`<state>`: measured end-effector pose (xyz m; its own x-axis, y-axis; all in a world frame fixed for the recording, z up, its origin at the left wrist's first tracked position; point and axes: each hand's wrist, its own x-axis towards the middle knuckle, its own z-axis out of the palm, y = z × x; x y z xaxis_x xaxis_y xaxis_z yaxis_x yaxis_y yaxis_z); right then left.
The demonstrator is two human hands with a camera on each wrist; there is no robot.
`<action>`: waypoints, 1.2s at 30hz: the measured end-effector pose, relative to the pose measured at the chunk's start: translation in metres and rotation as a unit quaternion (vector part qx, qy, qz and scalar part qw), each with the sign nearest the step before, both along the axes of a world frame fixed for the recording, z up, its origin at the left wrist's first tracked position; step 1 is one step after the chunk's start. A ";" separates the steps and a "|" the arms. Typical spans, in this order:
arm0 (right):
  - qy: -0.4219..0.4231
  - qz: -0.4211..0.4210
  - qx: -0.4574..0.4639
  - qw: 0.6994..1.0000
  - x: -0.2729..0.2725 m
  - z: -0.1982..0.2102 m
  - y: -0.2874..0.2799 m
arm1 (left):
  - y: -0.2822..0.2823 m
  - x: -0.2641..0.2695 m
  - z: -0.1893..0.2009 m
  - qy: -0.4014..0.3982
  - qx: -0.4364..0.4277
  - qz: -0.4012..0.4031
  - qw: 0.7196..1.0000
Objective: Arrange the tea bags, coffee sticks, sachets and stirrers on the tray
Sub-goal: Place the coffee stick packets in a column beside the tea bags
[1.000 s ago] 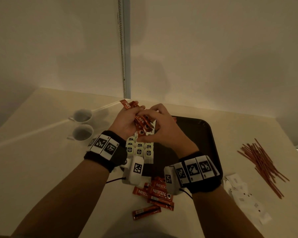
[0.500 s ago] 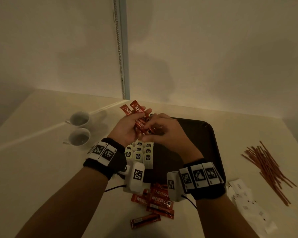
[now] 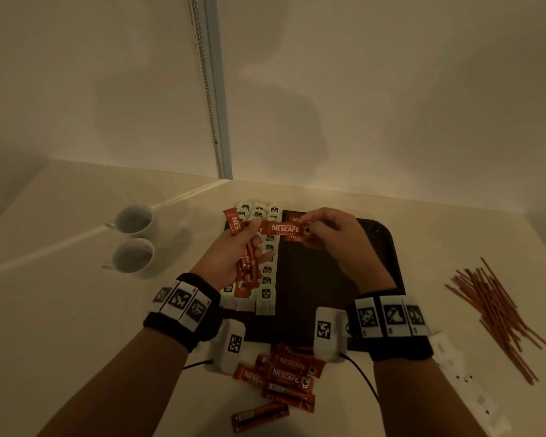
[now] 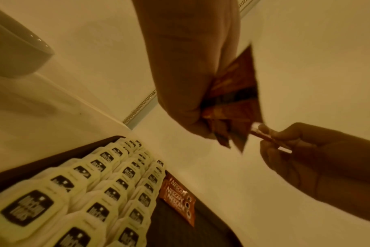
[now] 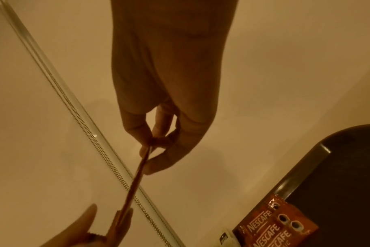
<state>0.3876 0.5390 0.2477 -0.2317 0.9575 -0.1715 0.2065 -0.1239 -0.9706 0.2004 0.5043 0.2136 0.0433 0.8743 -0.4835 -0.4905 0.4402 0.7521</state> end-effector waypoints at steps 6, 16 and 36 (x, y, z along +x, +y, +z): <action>-0.048 -0.028 0.052 0.997 -0.003 -0.003 0.004 | 0.004 0.010 -0.007 0.054 -0.008 -0.023 0.998; -0.083 0.006 0.044 0.996 -0.001 -0.014 0.008 | 0.004 0.013 -0.012 0.049 -0.030 0.017 0.998; -0.246 -0.021 -0.035 0.968 0.055 -0.107 0.047 | 0.005 -0.019 -0.022 -0.033 -0.111 0.120 0.986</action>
<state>0.4429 0.5855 0.1403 -0.0674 0.9465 -0.3156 0.6352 -0.2032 -0.7452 0.1810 0.5095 0.1917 -0.1149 0.7367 -0.6664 -0.6448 0.4550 0.6142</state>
